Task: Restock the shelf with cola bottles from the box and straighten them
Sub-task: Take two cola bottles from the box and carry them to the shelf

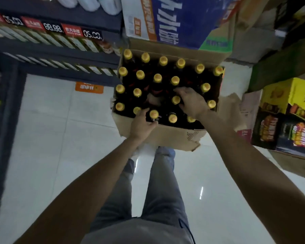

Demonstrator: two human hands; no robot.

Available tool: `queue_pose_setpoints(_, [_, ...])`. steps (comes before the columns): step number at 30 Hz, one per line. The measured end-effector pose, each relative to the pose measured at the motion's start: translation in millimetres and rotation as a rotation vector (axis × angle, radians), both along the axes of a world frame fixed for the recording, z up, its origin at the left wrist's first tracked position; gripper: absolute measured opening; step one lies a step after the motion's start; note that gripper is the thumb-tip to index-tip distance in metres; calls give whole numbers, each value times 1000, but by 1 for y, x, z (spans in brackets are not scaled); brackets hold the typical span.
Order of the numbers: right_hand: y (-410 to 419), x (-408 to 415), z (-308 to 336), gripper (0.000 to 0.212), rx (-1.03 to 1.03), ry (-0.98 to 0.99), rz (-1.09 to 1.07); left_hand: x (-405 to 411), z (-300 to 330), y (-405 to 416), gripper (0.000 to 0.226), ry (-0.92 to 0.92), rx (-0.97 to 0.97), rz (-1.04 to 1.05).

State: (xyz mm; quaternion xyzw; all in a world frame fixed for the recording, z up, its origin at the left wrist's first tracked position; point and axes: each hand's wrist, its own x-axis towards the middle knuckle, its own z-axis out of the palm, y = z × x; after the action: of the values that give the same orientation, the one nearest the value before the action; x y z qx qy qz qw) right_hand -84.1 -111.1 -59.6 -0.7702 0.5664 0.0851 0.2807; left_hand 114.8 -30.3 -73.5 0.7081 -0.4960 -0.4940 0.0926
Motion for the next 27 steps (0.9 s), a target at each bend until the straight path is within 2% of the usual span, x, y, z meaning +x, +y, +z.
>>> queue_pose_setpoints(2, [-26,-1,-16,63,116,78,175,-16,-15,1,68,-3,-1,148])
queue_pose_setpoints(5, [-53,-1,-35,67,188,146,409,-30,-35,4,67,-75,-48,254])
queue_pose_setpoints(10, [-69,3,-49,81,174,285,687,-42,-39,5,88,-215,-135,262])
queue_pose_setpoints(14, [-72,3,-45,76,146,290,735,-50,-37,-2,79,-292,-167,318])
queue_pose_setpoints(18, [-61,-5,-38,74,140,247,654,-56,-26,0,74,-285,-168,353])
queue_pose_setpoints(22, [-61,-6,-16,74,129,76,513,-50,-4,2,73,-264,-273,380])
queue_pose_setpoints(27, [-58,-8,30,72,-42,-84,451,-48,18,-1,72,-126,-354,427])
